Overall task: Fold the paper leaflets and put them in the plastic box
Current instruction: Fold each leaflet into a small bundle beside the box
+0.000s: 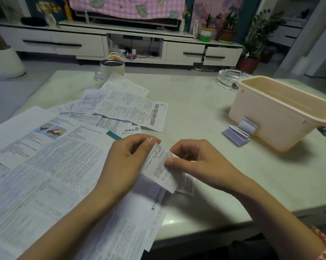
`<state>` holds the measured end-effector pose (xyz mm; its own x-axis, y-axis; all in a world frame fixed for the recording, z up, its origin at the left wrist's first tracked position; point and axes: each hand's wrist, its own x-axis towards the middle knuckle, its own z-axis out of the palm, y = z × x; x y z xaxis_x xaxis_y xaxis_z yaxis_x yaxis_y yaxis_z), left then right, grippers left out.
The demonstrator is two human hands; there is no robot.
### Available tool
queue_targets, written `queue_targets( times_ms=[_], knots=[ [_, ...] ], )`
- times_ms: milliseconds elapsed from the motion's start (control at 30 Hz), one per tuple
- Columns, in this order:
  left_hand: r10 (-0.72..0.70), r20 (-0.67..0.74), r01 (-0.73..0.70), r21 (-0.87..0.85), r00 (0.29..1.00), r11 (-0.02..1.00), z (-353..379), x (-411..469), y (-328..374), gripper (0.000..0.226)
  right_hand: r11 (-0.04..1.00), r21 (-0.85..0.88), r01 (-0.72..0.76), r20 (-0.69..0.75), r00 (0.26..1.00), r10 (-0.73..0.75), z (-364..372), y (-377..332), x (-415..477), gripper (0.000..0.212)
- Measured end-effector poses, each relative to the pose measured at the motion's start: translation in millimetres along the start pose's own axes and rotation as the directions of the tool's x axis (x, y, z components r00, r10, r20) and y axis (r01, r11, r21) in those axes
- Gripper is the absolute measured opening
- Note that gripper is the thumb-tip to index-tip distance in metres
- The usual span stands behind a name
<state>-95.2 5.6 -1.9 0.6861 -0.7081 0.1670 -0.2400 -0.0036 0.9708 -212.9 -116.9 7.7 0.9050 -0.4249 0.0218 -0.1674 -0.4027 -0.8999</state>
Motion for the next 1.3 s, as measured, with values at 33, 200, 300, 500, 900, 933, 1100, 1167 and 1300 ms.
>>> queue_targets(
  times_ms=[33, 200, 300, 500, 900, 933, 1100, 1167, 1300],
  knots=[
    [-0.003, -0.007, 0.002, -0.015, 1.000, 1.000, -0.3, 0.7, -1.1, 0.014, 1.000, 0.011, -0.012, 0.021, 1.000, 0.012, 0.1, -0.3, 0.0, 0.006],
    [-0.064, -0.010, 0.063, -0.075, 0.998, 0.995, 0.3, 0.4, -3.6, 0.010, 0.985, 0.171, 0.025, 0.036, 0.999, -0.032, 3.1, -2.1, -0.8, 0.009],
    [-0.074, 0.003, 0.074, -0.058, 0.997, 0.996, 0.1, -0.2, -3.1, 0.013, 0.963, 0.268, 0.018, -0.039, 0.999, -0.008, 6.7, 0.4, 0.3, 0.020],
    [0.004, 0.233, -0.033, 0.121, 0.972, 0.992, 4.4, -3.7, -3.4, 0.047, 0.938, 0.347, 0.024, -0.188, 0.981, 0.045, 11.5, -2.1, 0.8, 0.023],
    [-0.145, 0.515, 0.165, 0.007, 0.845, 0.986, 1.1, -4.5, -1.4, 0.034, 0.946, 0.318, 0.069, -0.207, 0.978, -0.002, 10.6, -0.4, -1.2, 0.002],
    [-0.183, 0.545, 0.242, -0.037, 0.818, 0.970, 0.3, -4.7, 1.0, 0.037, 0.946, 0.318, 0.070, -0.198, 0.980, -0.006, 9.7, -0.2, -0.9, 0.004],
    [-0.215, 0.611, 0.394, -0.173, 0.762, 0.903, -2.9, -4.3, 6.2, 0.037, 0.934, 0.352, 0.057, -0.103, 0.994, -0.021, 3.6, -3.0, -1.2, 0.014],
    [-0.223, 0.613, 0.399, -0.166, 0.758, 0.902, -2.6, -4.6, 6.8, 0.035, 0.933, 0.354, 0.060, -0.116, 0.993, -0.020, 3.2, -3.3, -1.0, 0.010],
    [-0.257, 0.588, 0.401, -0.127, 0.767, 0.907, -1.1, -5.0, 6.2, 0.029, 0.928, 0.371, 0.046, -0.150, 0.989, 0.010, 3.3, -1.4, 0.7, 0.006]
  ],
)
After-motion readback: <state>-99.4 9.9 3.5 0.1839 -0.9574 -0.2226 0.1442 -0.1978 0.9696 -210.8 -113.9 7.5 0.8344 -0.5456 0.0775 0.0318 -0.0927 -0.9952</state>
